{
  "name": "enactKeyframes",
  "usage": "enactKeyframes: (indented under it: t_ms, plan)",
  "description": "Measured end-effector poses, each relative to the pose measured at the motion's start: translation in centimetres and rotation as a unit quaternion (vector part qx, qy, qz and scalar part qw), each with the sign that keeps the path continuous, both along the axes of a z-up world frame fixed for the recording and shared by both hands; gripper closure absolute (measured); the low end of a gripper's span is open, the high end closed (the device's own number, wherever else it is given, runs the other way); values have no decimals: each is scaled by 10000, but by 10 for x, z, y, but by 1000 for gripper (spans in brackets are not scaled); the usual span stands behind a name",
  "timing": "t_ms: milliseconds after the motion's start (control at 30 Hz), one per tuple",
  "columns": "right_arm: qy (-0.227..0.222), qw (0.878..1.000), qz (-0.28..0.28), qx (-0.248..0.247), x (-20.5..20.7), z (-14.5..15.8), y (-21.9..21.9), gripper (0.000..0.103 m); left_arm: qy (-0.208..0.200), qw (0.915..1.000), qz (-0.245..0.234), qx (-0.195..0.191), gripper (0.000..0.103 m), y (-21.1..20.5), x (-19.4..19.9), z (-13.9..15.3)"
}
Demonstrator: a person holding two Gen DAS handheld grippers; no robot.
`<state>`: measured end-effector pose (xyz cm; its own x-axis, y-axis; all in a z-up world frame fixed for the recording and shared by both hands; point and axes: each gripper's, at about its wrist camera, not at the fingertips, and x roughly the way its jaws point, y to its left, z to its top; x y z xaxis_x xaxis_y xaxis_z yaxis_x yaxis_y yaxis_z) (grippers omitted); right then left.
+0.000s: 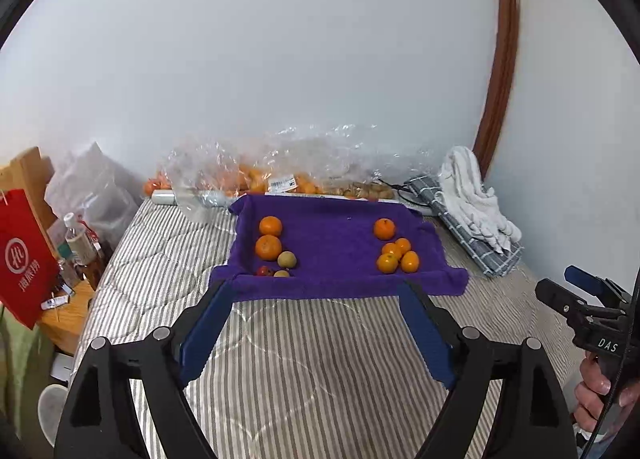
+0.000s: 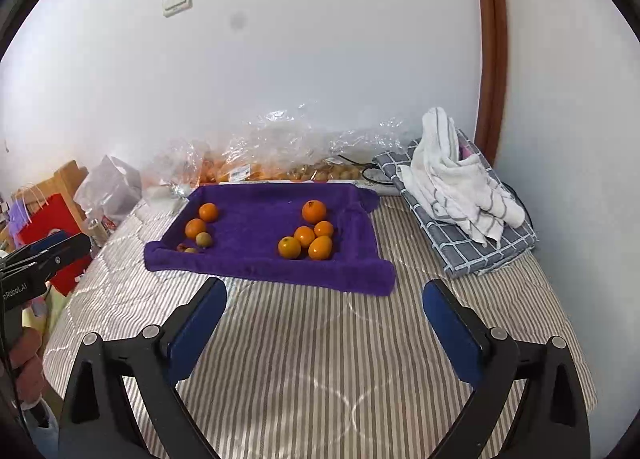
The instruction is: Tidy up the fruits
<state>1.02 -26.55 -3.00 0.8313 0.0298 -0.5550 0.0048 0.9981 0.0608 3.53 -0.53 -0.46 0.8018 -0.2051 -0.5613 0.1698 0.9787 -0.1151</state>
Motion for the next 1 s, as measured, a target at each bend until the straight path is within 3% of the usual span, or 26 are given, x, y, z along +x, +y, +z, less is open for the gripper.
enactKeyframes:
  t_ms: [367, 1000]
  plan:
    - [-140, 9999, 32, -66, -28, 16, -3, 2, -299, 9996, -15, 16, 16, -15, -29, 26]
    - [-250, 9994, 26, -227, -34, 17, -4, 2, -228, 9997, -45, -22, 16, -20, -29, 23]
